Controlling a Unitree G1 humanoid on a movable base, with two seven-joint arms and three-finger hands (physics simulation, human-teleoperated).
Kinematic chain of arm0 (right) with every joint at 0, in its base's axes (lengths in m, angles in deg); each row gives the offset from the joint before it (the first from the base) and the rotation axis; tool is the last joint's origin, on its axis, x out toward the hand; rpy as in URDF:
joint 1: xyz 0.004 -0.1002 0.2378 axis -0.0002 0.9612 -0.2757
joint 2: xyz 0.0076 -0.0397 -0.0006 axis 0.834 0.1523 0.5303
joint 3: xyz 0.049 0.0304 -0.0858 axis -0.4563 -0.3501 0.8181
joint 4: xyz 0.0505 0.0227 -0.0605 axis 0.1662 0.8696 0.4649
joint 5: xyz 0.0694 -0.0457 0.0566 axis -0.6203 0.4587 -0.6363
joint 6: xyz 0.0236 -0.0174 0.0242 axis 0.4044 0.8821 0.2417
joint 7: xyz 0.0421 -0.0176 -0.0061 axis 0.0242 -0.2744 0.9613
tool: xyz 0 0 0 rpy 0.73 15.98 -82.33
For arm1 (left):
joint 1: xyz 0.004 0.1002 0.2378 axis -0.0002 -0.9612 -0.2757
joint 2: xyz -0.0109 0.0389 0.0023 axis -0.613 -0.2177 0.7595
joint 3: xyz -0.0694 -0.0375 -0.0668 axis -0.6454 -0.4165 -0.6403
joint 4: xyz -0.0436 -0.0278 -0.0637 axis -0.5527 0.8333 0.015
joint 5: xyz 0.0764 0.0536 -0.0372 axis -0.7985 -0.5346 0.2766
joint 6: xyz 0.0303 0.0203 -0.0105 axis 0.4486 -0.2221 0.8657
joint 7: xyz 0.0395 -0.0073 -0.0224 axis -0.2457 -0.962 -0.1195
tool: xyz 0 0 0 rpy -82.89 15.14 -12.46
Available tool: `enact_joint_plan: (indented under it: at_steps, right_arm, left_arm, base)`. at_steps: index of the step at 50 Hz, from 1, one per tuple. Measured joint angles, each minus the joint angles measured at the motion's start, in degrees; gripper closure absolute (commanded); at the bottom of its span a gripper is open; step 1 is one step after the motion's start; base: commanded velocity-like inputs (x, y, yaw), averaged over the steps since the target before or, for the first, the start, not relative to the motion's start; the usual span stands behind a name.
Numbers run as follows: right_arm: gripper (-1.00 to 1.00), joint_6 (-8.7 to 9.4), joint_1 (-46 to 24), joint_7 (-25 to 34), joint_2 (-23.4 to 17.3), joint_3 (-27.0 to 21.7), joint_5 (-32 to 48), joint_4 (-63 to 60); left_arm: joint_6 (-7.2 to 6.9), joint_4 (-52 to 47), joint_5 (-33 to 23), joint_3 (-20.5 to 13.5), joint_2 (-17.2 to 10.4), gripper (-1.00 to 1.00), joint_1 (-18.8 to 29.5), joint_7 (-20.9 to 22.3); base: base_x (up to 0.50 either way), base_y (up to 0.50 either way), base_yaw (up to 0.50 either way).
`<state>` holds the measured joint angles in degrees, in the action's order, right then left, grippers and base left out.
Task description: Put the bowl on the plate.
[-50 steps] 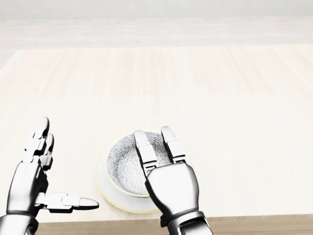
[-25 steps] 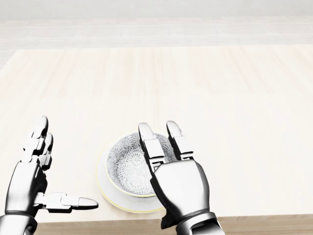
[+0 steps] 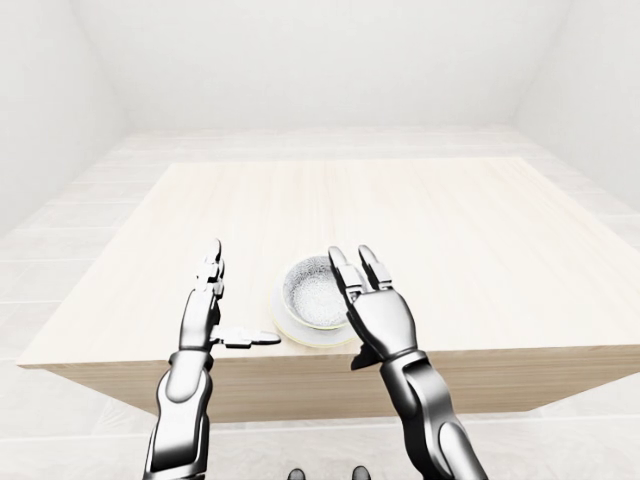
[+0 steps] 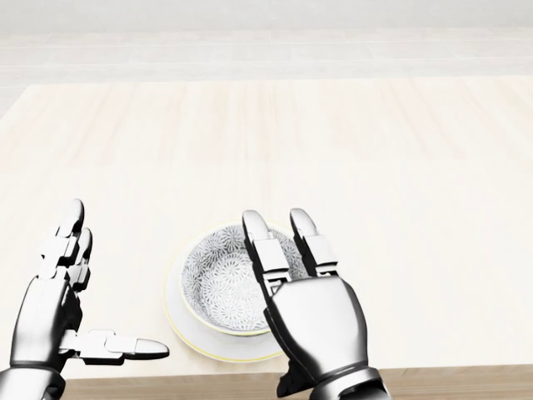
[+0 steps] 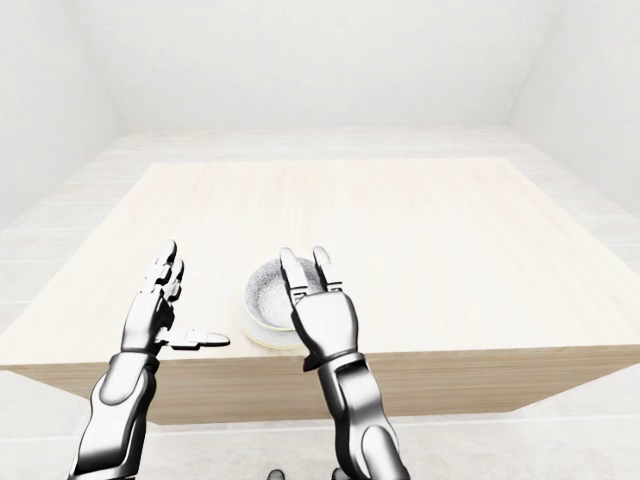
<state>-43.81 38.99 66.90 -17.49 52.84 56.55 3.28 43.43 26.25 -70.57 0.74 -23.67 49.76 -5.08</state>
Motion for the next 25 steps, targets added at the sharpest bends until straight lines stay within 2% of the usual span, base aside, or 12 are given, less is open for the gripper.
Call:
enact_joint_plan:
  at_steps: [20,25]
  right_arm:
    - [-1.0,0.0,0.3,-0.2,-0.3,0.0,-0.4,0.0]
    - [-1.0,0.0,0.4,-0.2,-0.3,-0.1,-0.4,0.0]
  left_arm:
    - [-0.09,-0.6,0.0,0.1,0.2,-1.0,-0.4,0.2]
    - [-0.97,-1.7,0.5,0.4,0.2,-1.0,-0.9,1.2]
  base:
    - [0.0,0.0,0.0]
    - [0.0,0.0,0.0]
